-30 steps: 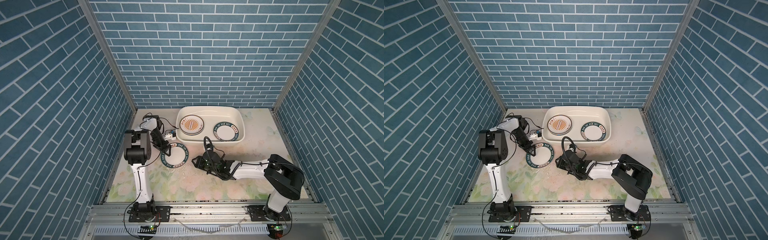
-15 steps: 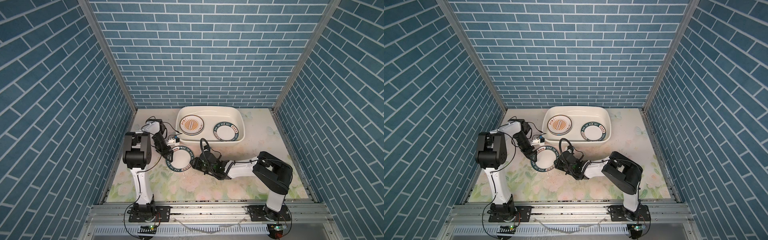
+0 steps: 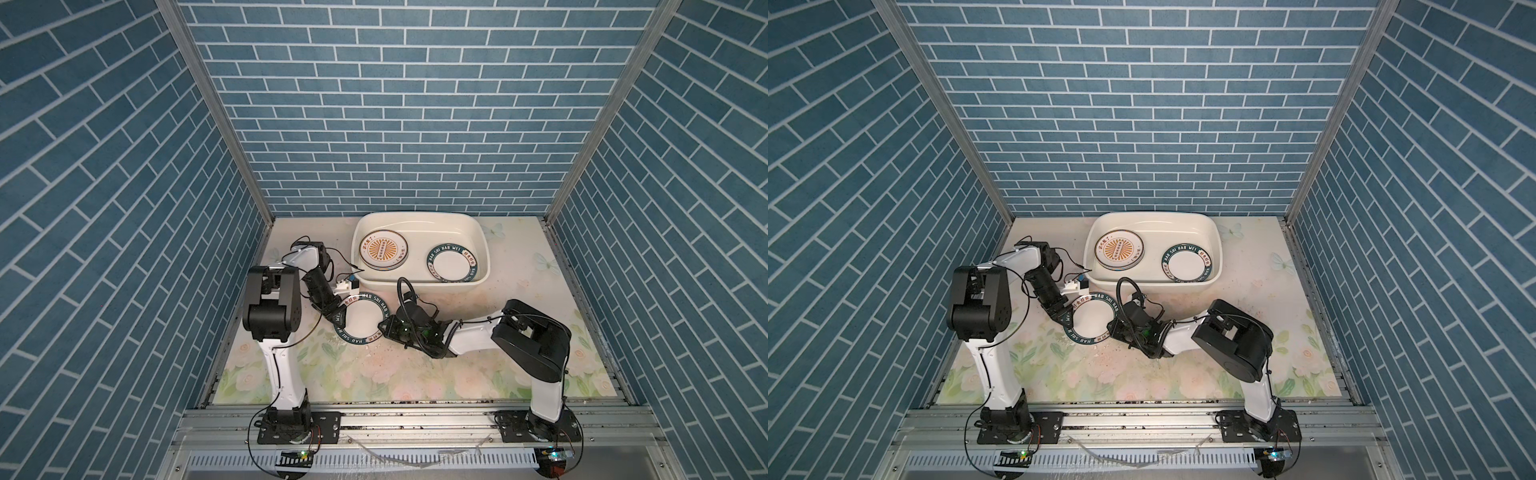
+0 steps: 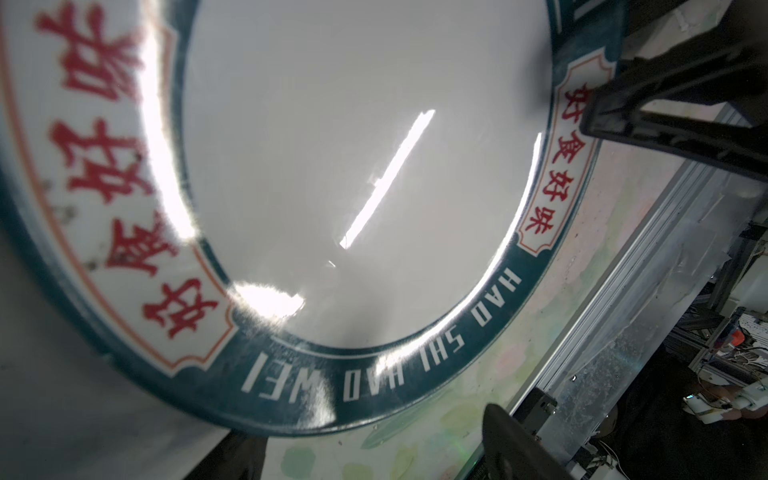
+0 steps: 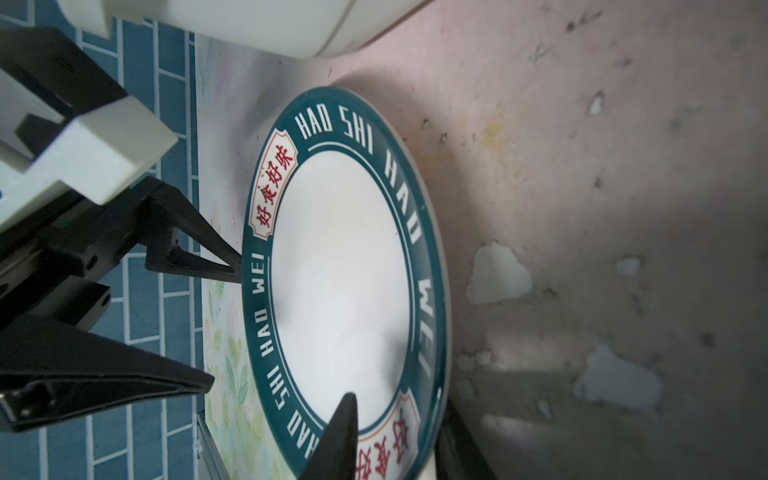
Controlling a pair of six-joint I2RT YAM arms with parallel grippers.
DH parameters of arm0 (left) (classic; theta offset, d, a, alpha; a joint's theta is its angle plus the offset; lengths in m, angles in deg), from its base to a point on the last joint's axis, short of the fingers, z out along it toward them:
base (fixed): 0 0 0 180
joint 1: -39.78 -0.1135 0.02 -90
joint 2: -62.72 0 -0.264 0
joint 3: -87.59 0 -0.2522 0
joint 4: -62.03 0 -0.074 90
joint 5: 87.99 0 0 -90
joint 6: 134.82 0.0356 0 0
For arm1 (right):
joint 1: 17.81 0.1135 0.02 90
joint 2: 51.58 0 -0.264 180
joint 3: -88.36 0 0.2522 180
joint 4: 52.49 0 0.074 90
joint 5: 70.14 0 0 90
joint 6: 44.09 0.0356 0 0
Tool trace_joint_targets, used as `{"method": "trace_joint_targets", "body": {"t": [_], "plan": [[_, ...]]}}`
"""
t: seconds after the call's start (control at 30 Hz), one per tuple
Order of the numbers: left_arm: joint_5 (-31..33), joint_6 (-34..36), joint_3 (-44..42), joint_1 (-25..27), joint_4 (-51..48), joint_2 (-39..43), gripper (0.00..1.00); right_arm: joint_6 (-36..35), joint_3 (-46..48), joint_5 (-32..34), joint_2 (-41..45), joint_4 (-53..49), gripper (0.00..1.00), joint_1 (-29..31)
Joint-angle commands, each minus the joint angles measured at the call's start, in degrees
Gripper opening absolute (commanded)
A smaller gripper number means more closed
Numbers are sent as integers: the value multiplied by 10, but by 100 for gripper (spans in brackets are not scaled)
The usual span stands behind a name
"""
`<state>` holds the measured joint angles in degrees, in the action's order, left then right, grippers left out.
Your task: Place the plates into the plastic bin on the countertop
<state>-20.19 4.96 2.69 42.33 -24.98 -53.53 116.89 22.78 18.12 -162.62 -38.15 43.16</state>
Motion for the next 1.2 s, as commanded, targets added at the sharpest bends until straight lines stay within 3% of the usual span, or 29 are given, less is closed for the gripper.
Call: {"method": "trace_joint_targets", "body": {"t": [0.0,0.5,0.67,0.9,1.17], "plan": [[-18,11,-13,3,-14,16,82,24,1,-5,-15,41,28,-3],[-24,13,-37,3,-9,29,82,43,27,-2,-26,90,12,-6],[-23,14,-57,1,0,57,84,44,34,-5,-26,113,0,-6],[-15,17,-72,-11,-4,97,85,43,47,-6,-13,139,0,-7],[-26,30,-34,-72,-56,140,85,29,47,-28,17,148,0,-6]]}}
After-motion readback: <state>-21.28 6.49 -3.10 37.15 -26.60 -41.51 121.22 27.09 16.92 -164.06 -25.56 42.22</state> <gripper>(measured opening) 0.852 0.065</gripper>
